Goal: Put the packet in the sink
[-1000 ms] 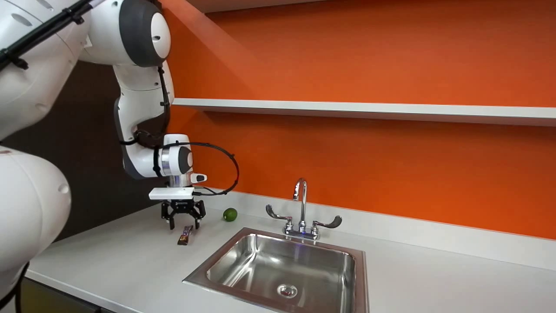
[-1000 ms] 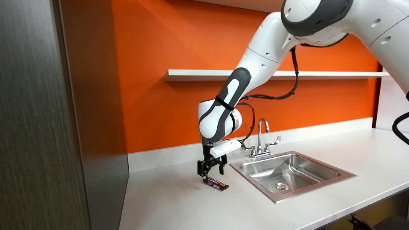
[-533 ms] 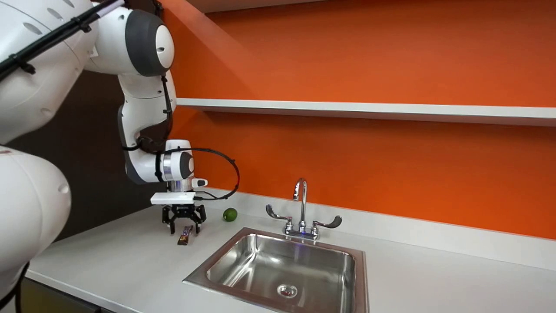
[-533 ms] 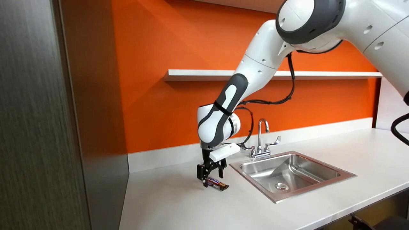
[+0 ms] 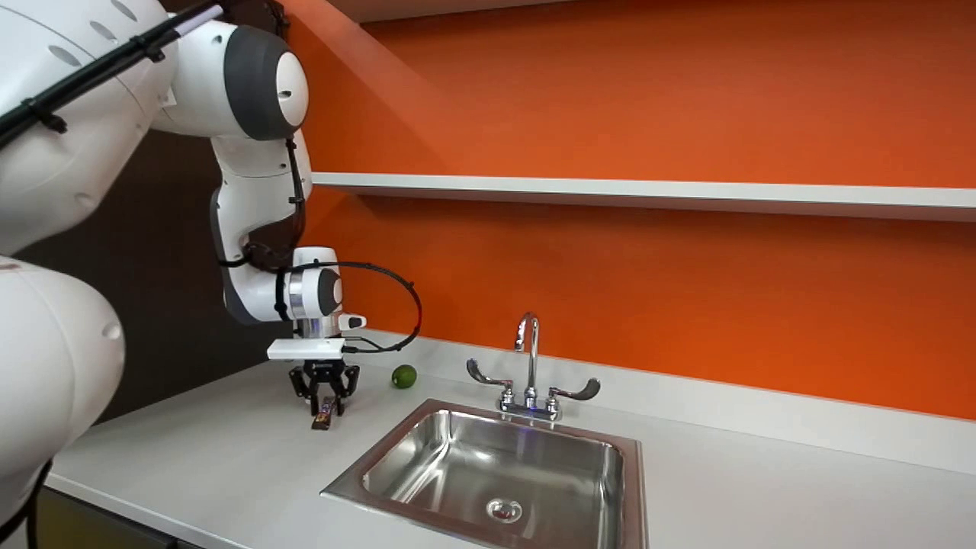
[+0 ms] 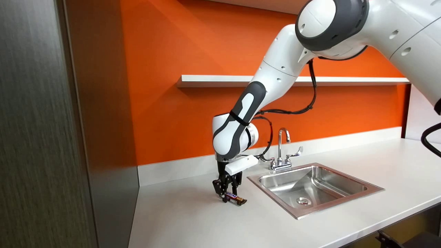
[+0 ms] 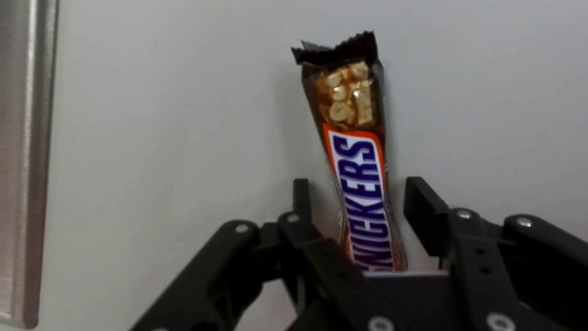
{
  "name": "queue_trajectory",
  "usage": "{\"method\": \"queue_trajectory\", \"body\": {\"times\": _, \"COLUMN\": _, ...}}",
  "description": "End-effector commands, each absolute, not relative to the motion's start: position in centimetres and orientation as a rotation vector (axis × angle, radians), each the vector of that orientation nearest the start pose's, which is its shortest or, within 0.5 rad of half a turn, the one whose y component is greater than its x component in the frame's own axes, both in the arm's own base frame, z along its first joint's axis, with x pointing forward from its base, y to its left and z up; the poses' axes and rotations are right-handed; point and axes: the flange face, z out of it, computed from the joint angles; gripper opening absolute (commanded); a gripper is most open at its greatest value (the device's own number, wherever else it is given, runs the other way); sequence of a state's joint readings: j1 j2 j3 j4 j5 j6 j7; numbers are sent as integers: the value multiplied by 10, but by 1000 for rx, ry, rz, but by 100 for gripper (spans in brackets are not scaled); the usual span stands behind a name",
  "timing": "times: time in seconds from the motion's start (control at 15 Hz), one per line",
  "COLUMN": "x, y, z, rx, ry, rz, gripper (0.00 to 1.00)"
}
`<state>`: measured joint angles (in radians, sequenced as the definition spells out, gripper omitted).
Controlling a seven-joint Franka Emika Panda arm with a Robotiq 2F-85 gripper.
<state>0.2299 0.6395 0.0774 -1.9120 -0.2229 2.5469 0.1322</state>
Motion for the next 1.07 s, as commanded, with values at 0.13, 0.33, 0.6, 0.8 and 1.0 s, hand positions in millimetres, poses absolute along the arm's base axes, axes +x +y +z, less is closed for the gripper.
{"method": "queue_trajectory", "body": {"times": 0.13, "x": 605, "y": 186, "z": 167, "rx": -3168, "ry": -541, "rz": -52, "gripper": 11}}
{"method": "queue_trajectory", "body": {"times": 0.33, "x": 608, "y": 182, "z": 172, "rx": -3181, "ry": -516, "rz": -55, "gripper": 6}}
{"method": "queue_trajectory", "body": {"times": 0.6, "x": 609, "y": 178, "z": 190, "rx": -3204, "ry": -473, "rz": -61, "gripper": 5}}
{"method": "queue_trajectory", "body": {"times": 0.8, "x": 608, "y": 175, "z": 215, "rx": -3213, "ry": -442, "rz": -99, "gripper": 5}}
{"method": "queue_trajectory", "body": {"times": 1.0, "x": 606, "y": 173, "z": 241, "rx": -3219, "ry": -417, "rz": -127, "gripper": 4}}
